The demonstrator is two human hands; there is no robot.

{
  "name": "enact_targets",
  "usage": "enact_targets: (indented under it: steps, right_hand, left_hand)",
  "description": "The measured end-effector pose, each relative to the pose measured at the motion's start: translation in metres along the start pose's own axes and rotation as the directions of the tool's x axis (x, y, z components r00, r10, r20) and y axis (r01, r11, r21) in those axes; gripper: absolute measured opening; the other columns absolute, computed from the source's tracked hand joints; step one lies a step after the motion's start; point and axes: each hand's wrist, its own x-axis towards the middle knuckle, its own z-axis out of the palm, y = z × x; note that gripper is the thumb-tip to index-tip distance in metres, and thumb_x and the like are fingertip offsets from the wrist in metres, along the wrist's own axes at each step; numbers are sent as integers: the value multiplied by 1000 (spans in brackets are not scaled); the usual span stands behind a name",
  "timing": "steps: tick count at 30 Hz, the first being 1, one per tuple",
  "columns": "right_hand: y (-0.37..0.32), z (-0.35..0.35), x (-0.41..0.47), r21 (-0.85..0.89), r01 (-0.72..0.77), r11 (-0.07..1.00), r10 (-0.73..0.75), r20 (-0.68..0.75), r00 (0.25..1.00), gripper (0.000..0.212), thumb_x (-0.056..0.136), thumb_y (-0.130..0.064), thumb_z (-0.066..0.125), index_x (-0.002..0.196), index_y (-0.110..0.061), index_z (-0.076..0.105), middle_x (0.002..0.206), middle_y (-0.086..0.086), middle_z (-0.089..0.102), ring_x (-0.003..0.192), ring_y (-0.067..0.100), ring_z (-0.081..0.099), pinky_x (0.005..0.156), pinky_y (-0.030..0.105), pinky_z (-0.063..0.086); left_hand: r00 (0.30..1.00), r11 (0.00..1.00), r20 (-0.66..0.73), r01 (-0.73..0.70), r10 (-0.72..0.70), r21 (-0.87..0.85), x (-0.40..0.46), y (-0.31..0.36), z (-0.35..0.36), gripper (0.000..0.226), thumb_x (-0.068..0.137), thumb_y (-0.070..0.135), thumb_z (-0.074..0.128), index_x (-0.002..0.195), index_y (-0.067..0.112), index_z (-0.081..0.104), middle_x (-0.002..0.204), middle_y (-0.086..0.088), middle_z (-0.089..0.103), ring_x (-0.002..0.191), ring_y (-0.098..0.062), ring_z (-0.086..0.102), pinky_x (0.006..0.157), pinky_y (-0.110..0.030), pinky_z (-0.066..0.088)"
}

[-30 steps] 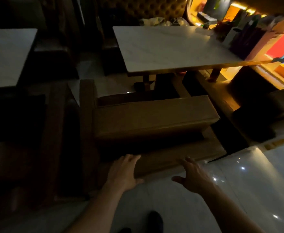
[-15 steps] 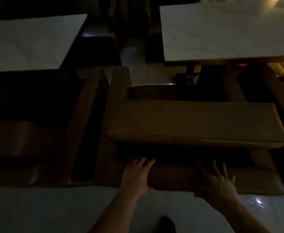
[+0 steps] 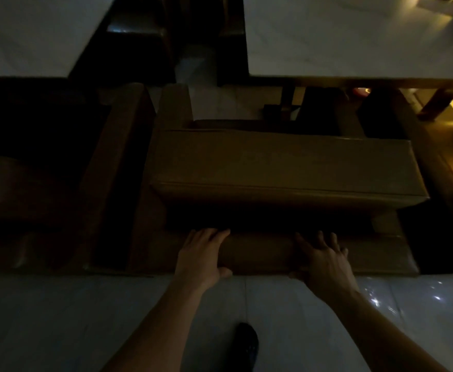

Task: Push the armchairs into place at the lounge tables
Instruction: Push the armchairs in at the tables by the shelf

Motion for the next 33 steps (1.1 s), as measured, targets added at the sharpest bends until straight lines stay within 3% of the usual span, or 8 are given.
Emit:
enact_targets:
  steps: [5, 11, 17, 25, 33]
  right_hand:
    - [-1, 11, -13, 4, -10, 1000, 10, -1, 1000, 100, 82, -68, 59, 154, -41, -4, 165, 13, -2, 148, 46, -8, 117, 66, 10]
    - [-3, 17, -5, 21, -41, 999, 41, 27, 999, 102, 81, -68, 60, 153, -43, -8, 164, 15, -7, 146, 48, -12, 117, 67, 9]
    - [-4, 14, 7, 47, -41, 998, 39, 48, 998, 102, 82, -62, 64, 153, -42, -6, 164, 15, -7, 145, 49, -14, 115, 69, 8]
    - [-4, 14, 17, 60, 10, 998, -7, -51, 999, 101, 84, -64, 60, 154, -40, -8, 164, 15, -9, 145, 47, -16, 116, 68, 5]
    - [-9, 6, 0, 74, 1, 997, 0, -12, 1000, 101, 87, -61, 58, 153, -35, -14, 162, 15, -18, 146, 44, -20, 119, 62, 7]
  left_hand:
    - [1000, 1000, 18, 3, -4, 10, -19, -4, 8, 93, 75, 59, 70, 150, 45, 17, 156, 8, 26, 144, -22, 21, 121, -43, 16]
    - [996, 999, 83, -27, 23, 42, -13, -5, 2, 95, 81, 53, 70, 153, 43, 9, 163, 9, 14, 149, -19, 7, 122, -42, 4]
    - [995, 1000, 97, -10, 8, 21, -1, -5, -2, 98, 76, 48, 76, 152, 41, 15, 163, 8, 16, 149, -19, 9, 122, -43, 4]
    - [998, 999, 55, -16, 14, 31, 14, -8, -7, 98, 75, 47, 77, 153, 38, 17, 162, 5, 20, 148, -20, 12, 122, -45, 4]
    - [996, 992, 85, 31, -42, 122, -3, 4, -7, 105, 80, 55, 69, 155, 33, -1, 165, 0, 1, 150, -22, -5, 122, -46, 4]
